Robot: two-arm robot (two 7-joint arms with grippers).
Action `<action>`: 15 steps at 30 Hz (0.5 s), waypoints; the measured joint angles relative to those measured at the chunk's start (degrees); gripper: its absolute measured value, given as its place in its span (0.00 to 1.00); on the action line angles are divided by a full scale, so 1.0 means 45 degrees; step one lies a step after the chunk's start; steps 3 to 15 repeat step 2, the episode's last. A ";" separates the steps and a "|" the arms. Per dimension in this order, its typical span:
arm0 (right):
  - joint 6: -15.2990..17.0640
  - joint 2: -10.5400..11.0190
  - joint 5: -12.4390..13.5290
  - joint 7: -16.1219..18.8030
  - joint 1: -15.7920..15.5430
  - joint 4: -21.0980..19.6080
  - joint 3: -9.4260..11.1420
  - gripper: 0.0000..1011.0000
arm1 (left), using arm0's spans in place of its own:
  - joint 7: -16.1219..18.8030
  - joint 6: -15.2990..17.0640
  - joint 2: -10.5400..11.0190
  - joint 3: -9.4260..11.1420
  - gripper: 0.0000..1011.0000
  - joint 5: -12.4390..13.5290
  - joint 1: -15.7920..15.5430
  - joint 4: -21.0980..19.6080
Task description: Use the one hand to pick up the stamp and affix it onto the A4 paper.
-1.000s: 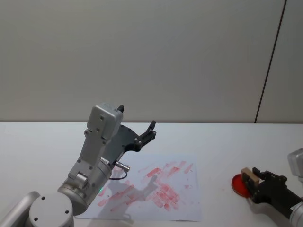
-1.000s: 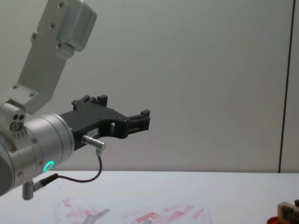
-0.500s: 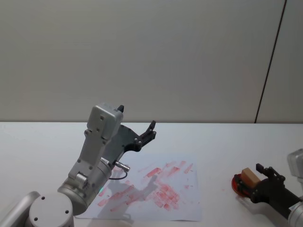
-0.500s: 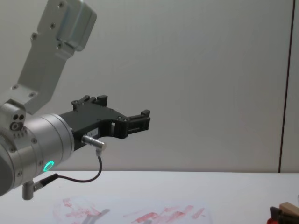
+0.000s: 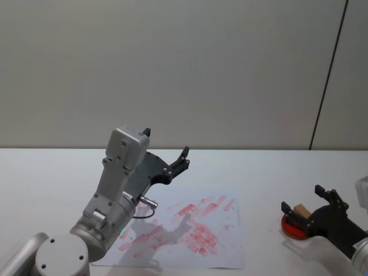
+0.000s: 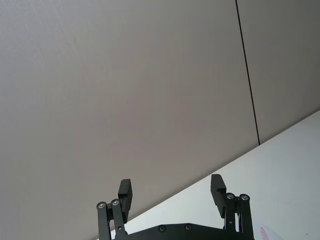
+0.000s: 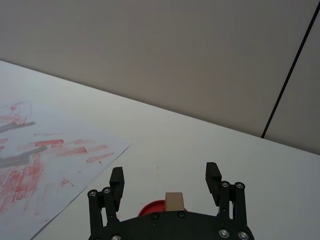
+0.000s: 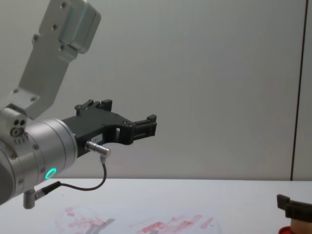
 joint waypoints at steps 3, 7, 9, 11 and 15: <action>-0.0041 0.0010 0.0013 -0.0026 -0.0033 -0.0090 0.0008 0.99 | 0.0000 0.0000 0.0001 0.0000 0.99 0.0000 0.0001 -0.0001; -0.0041 0.0010 0.0013 -0.0026 -0.0033 -0.0090 0.0008 0.99 | 0.0000 0.0000 0.0001 0.0000 0.99 0.0000 0.0001 -0.0001; -0.0041 0.0010 0.0013 -0.0026 -0.0033 -0.0090 0.0008 0.99 | 0.0000 0.0000 0.0001 0.0000 0.99 0.0000 0.0001 -0.0001; -0.0041 0.0010 0.0013 -0.0026 -0.0033 -0.0090 0.0008 0.99 | 0.0000 0.0000 0.0001 0.0000 0.99 0.0000 0.0001 -0.0001; -0.0041 0.0010 0.0013 -0.0026 -0.0033 -0.0090 0.0008 0.99 | 0.0000 0.0000 0.0001 0.0000 0.99 0.0000 0.0001 -0.0001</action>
